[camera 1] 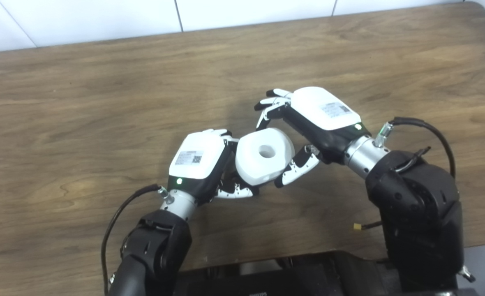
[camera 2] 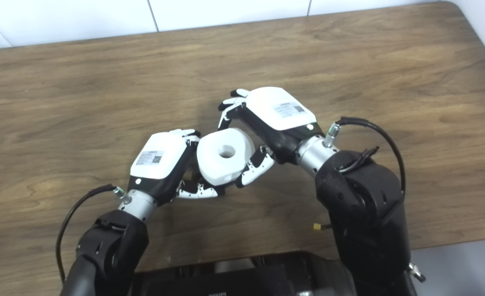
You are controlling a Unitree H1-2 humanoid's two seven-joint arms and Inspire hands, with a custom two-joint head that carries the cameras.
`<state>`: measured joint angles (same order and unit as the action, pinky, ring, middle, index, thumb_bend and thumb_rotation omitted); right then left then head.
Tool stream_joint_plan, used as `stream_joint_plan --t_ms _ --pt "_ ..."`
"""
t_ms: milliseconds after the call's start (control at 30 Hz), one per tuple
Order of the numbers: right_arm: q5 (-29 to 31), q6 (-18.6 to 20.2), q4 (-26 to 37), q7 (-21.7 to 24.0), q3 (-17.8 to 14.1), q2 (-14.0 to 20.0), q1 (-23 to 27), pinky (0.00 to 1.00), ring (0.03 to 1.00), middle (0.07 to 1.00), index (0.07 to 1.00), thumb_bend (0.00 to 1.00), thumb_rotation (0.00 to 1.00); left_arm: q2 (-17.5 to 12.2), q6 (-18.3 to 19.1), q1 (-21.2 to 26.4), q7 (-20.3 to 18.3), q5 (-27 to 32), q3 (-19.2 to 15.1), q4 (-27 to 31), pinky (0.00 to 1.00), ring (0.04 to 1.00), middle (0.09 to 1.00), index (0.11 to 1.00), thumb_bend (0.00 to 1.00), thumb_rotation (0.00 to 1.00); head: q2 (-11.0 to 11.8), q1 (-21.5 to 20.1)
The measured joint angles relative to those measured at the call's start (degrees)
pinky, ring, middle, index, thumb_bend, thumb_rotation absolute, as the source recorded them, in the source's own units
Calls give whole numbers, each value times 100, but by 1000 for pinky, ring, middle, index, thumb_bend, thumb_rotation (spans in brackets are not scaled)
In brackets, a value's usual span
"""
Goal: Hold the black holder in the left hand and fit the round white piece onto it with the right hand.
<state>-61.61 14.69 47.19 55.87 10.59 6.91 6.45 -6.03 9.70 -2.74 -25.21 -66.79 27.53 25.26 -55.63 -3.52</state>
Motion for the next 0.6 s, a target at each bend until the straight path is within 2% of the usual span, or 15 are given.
stream_joint_plan --t_ms 267,600 --pt "-50 0 0 2 18 -29 -12 847 942 843 485 520 148 -3 0 0 0 6 0 3 871 844 772 486 521 55 0 0" --pt "-98 -14 -1 -32 218 -201 -126 858 940 838 485 518 148 -4 8 4 -10 -12 1 4 871 845 775 486 521 55 -44 18"
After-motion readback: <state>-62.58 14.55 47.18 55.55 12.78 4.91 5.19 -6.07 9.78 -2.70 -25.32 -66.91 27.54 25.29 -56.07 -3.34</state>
